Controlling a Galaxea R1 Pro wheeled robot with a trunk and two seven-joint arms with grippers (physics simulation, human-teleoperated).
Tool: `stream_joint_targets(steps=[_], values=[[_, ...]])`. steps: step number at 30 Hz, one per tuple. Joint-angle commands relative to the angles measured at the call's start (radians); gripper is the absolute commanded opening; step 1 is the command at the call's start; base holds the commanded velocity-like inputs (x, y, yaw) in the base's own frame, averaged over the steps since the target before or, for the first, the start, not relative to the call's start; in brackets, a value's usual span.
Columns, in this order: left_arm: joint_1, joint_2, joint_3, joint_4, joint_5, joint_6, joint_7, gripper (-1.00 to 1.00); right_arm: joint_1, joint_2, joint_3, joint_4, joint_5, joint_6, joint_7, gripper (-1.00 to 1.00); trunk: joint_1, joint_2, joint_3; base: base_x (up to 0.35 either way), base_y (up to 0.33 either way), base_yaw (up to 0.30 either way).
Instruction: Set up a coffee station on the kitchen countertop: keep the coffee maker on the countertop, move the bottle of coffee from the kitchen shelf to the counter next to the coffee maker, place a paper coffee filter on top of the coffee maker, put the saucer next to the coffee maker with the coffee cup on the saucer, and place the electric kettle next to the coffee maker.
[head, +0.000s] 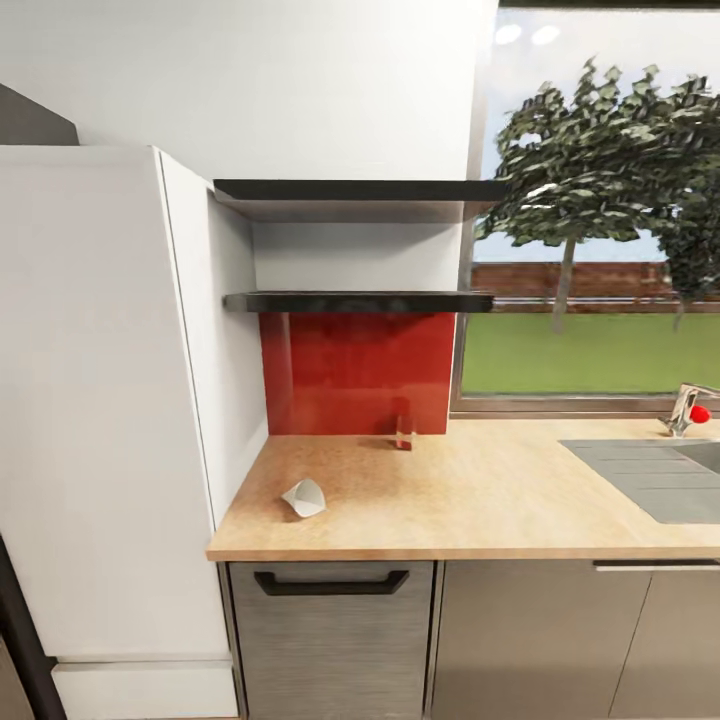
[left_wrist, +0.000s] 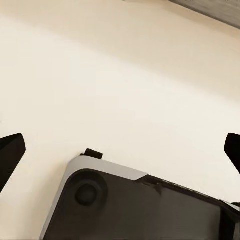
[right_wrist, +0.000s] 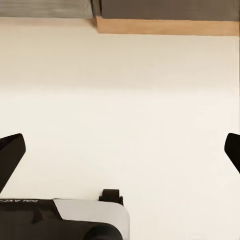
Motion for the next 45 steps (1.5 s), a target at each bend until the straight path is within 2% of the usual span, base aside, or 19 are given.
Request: stream_joint_targets(steps=[1, 2, 5, 8, 12, 13, 16, 23, 24, 25, 26, 27, 30, 31, 32, 36, 41, 43, 45], values=[[0.000, 0.000, -0.008, -0.001, 0.009, -0.002, 0.001, 1.00, 0.000, 0.013, -0.011, -0.042, 0.005, 0.000, 0.005, 1.00, 0.000, 0.000, 0.000, -0.008, 0.006, 0.000], [0.000, 0.000, -0.008, -0.001, 0.008, -0.002, 0.001, 1.00, 0.000, 0.023, -0.012, -0.066, 0.005, 0.003, 0.005, 1.00, 0.000, 0.000, 0.000, -0.007, 0.005, 0.000], [0.000, -0.001, -0.009, -0.001, 0.003, -0.002, 0.001, 1.00, 0.000, 0.094, -0.011, -0.223, 0.011, 0.074, 0.002, 1.00, 0.000, 0.000, 0.000, -0.003, 0.002, 0.000], [0.001, -0.001, -0.010, -0.001, 0.000, -0.003, 0.001, 1.00, 0.000, 0.168, -0.004, -0.459, 0.015, 0.238, 0.002, 1.00, 0.000, 0.000, 0.000, -0.001, 0.001, 0.000], [0.001, -0.001, -0.010, -0.001, 0.000, -0.003, 0.001, 1.00, 0.000, 0.234, 0.004, -0.720, 0.014, 0.363, 0.006, 1.00, 0.000, 0.000, 0.000, 0.000, 0.000, 0.000], [0.001, -0.001, -0.010, -0.001, 0.000, -0.003, 0.001, 1.00, 0.000, 0.235, 0.012, -0.801, 0.015, 0.388, 0.009, 1.00, 0.000, 0.000, 0.000, 0.000, 0.000, 0.000], [0.001, -0.001, -0.010, -0.002, 0.000, -0.003, 0.001, 1.00, 0.000, 0.235, 0.051, -0.917, 0.011, 0.412, 0.022, 1.00, 0.000, 0.000, 0.000, 0.000, 0.000, 0.000], [0.001, -0.001, -0.009, -0.003, 0.003, -0.005, 0.001, 1.00, 0.000, 0.235, 0.228, -1.210, -0.010, 0.471, 0.070, 1.00, 0.000, 0.000, 0.000, 0.000, 0.000, 0.000], [0.001, 0.000, -0.009, -0.003, 0.006, -0.005, 0.001, 1.00, 0.000, 0.235, 0.281, -1.310, -0.032, 0.545, 0.072, 1.00, 0.000, 0.000, 0.000, 0.000, 0.000, 0.000], [0.001, 0.000, -0.007, -0.004, 0.009, -0.005, 0.001, 1.00, -0.003, 0.235, 0.356, -1.445, -0.077, 0.695, 0.066, 1.00, 0.000, 0.000, 0.000, 0.000, 0.000, 0.000], [0.001, 0.000, -0.007, -0.004, 0.009, -0.005, 0.001, 1.00, -0.009, 0.235, 0.372, -1.471, -0.087, 0.731, 0.059, 1.00, 0.000, 0.000, 0.000, 0.000, 0.000, 0.000], [0.001, 0.000, -0.007, -0.004, 0.009, -0.005, 0.001, 1.00, -0.023, 0.235, 0.382, -1.488, -0.096, 0.760, 0.050, 1.00, 0.000, 0.000, 0.000, 0.000, 0.000, 0.000], [0.001, 0.001, -0.007, -0.005, 0.010, -0.005, 0.001, 1.00, -0.140, 0.235, 0.402, -1.511, -0.120, 0.909, 0.029, 1.00, 0.000, 0.000, 0.000, 0.000, 0.000, 0.000], [0.001, 0.001, -0.007, -0.006, 0.010, -0.005, 0.001, 1.00, -0.199, 0.235, 0.404, -1.508, -0.156, 0.963, 0.026, 1.00, 0.000, 0.000, 0.000, 0.000, 0.000, 0.000], [0.001, 0.001, -0.007, -0.009, 0.010, -0.006, 0.001, 1.00, -0.322, 0.235, 0.406, -1.456, -0.234, 1.026, 0.012, 1.00, 0.000, 0.000, 0.000, 0.000, 0.000, 0.000], [0.001, 0.000, -0.007, -0.010, 0.011, -0.007, 0.001, 1.00, -0.475, 0.235, 0.407, -1.285, -0.284, 1.032, 0.002, 1.00, 0.000, 0.000, 0.000, 0.000, 0.000, 0.000], [0.001, 0.001, -0.006, -0.009, 0.015, -0.007, 0.001, 1.00, -0.655, 0.235, 0.408, -0.994, -0.423, 0.961, 0.003, 1.00, 0.000, 0.000, 0.000, 0.000, 0.000, 0.000], [0.001, 0.001, -0.005, -0.009, 0.015, -0.007, 0.001, 1.00, -0.708, 0.235, 0.408, -0.898, -0.468, 0.948, 0.022, 1.00, 0.000, 0.000, 0.000, 0.000, 0.000, 0.000], [0.000, 0.001, -0.005, -0.009, 0.015, -0.007, 0.001, 1.00, -0.752, 0.235, 0.411, -0.813, -0.509, 0.936, 0.105, 1.00, 0.000, 0.000, 0.000, 0.000, 0.000, 0.000]])
